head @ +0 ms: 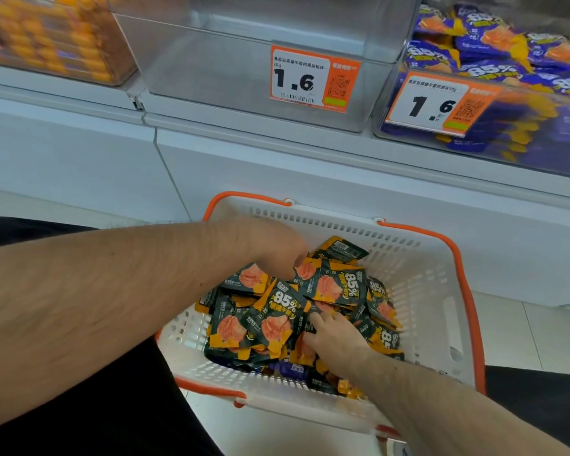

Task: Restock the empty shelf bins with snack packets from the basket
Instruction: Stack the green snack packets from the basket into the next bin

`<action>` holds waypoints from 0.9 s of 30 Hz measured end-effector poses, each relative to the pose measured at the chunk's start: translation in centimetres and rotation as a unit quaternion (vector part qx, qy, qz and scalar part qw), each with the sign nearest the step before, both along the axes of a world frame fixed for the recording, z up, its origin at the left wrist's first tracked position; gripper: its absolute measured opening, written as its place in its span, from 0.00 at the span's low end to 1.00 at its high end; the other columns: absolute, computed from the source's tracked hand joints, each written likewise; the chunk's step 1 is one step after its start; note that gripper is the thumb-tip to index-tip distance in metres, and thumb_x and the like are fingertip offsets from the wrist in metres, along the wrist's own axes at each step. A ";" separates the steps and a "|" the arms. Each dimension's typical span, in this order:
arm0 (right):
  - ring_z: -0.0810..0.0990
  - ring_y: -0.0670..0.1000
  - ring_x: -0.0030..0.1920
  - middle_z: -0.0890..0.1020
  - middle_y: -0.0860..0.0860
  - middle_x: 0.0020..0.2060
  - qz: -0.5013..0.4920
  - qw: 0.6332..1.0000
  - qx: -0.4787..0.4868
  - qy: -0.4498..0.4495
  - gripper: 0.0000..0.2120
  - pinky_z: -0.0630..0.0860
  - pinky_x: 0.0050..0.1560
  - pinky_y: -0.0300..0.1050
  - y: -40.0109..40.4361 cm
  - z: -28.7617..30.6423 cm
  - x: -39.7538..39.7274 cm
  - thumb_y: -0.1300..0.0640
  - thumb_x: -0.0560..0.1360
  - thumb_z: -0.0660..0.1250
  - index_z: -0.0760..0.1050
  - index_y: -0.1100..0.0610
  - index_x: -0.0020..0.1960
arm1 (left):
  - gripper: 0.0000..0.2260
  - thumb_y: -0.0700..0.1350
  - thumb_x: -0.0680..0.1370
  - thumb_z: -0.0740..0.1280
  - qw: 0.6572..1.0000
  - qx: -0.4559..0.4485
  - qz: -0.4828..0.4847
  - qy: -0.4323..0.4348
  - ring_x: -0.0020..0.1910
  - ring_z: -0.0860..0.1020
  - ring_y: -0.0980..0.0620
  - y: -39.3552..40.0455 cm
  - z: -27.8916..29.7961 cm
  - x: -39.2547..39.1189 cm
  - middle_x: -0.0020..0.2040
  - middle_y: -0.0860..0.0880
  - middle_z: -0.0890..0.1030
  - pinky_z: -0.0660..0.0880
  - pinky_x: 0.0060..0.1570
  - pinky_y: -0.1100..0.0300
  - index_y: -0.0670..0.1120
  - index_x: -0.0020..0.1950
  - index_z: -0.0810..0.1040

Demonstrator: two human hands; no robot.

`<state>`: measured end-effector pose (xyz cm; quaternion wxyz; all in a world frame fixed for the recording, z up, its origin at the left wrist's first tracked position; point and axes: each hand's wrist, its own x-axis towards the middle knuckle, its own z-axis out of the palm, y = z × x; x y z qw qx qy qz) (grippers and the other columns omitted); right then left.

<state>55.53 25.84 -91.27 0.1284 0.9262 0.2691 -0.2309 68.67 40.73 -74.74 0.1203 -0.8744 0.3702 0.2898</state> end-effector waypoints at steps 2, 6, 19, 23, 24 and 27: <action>0.66 0.62 0.64 0.68 0.60 0.66 0.020 0.999 0.007 -0.027 0.14 0.65 0.65 0.59 -0.2 0.5 0.8 0.61 0.76 0.66 0.77 0.56 0.62 | 0.09 0.51 0.80 0.62 0.999 0.015 -0.021 0.035 0.48 0.77 0.51 -0.3 0.5 0.4 0.52 0.52 0.79 0.76 0.50 0.55 0.49 0.54 0.77; 0.67 0.58 0.60 0.77 0.55 0.56 0.004 0.998 0.038 -0.054 0.16 0.64 0.62 0.55 -1.3 3.6 4.2 0.62 0.74 0.67 0.75 0.55 0.61 | 0.08 0.49 0.81 0.60 0.998 0.008 -0.004 0.060 0.37 0.73 0.54 -0.4 2.1 1.0 0.42 0.51 0.77 0.68 0.36 0.61 0.47 0.48 0.75; 0.67 0.50 0.36 0.69 0.53 0.33 -0.449 0.694 0.562 0.014 0.13 0.64 0.34 0.41 -4.8 18.8 9.0 0.72 0.76 0.63 0.67 0.57 0.42 | 0.31 0.60 0.75 0.69 0.969 -0.144 0.189 0.066 0.65 0.73 0.48 2.1 8.8 5.9 0.69 0.52 0.71 0.71 0.64 0.51 0.51 0.74 0.64; 0.62 0.50 0.33 0.65 0.49 0.29 -0.458 0.614 0.643 -0.006 0.17 0.59 0.35 0.45 -5.4 21.8 8.8 0.74 0.76 0.62 0.62 0.56 0.39 | 0.20 0.50 0.75 0.72 0.900 -0.283 0.277 0.179 0.47 0.80 0.52 2.3 10.5 6.3 0.54 0.48 0.80 0.76 0.44 0.57 0.50 0.64 0.71; 0.62 0.50 0.32 0.65 0.48 0.28 -0.454 0.598 0.660 -0.009 0.18 0.59 0.35 0.45 -5.3 22.4 8.6 0.75 0.76 0.62 0.61 0.56 0.39 | 0.16 0.46 0.76 0.72 0.869 -0.336 0.302 0.201 0.45 0.81 0.51 2.3 10.9 6.3 0.52 0.47 0.81 0.77 0.42 0.57 0.49 0.62 0.71; 0.71 0.55 0.35 0.76 0.53 0.37 -0.448 0.547 0.707 -0.027 0.20 0.67 0.35 0.48 -4.4 24.4 8.0 0.79 0.73 0.61 0.62 0.55 0.44 | 0.09 0.35 0.78 0.68 0.767 -0.481 0.352 0.235 0.40 0.81 0.50 2.1 12.2 5.9 0.46 0.47 0.80 0.79 0.38 0.58 0.45 0.54 0.73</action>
